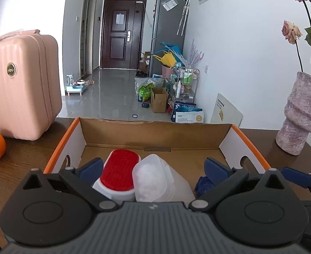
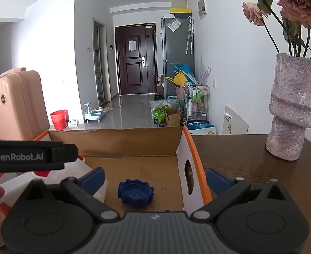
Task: Organize rigid objects
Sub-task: 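Withdraw both tools from the box back over the table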
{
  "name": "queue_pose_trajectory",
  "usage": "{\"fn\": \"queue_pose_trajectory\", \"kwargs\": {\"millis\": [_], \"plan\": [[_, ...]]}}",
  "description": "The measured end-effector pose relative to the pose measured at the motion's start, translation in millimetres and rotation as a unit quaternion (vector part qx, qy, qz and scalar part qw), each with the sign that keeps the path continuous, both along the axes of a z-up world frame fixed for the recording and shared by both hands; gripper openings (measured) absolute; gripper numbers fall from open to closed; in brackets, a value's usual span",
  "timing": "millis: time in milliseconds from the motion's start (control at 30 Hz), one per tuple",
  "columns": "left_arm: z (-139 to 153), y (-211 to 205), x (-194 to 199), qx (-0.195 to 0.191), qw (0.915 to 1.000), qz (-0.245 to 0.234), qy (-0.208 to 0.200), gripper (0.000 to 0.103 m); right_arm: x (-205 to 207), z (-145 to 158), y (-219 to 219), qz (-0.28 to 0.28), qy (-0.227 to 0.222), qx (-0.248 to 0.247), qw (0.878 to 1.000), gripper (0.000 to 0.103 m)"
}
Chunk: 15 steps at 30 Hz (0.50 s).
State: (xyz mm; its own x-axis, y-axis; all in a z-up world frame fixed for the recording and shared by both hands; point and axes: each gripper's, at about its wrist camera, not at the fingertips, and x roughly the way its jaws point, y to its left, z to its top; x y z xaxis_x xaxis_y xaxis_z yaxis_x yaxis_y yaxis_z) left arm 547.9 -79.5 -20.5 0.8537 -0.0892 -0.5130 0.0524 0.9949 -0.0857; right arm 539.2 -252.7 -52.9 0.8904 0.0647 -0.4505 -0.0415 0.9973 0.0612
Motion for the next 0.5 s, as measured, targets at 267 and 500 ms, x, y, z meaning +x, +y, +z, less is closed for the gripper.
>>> {"fn": "queue_pose_trajectory", "kwargs": {"millis": [267, 500], "plan": [[1, 1, -1, -0.002, 1.0000, -0.001, -0.003, 0.103, 0, 1, 1, 0.000, 0.001, 0.001, 1.000, 0.103], [6, 4, -13, -0.013, 0.9998, 0.004, -0.016, 0.103, -8, 5, -1, 0.001, -0.012, 0.005, 1.000, 0.103]]}}
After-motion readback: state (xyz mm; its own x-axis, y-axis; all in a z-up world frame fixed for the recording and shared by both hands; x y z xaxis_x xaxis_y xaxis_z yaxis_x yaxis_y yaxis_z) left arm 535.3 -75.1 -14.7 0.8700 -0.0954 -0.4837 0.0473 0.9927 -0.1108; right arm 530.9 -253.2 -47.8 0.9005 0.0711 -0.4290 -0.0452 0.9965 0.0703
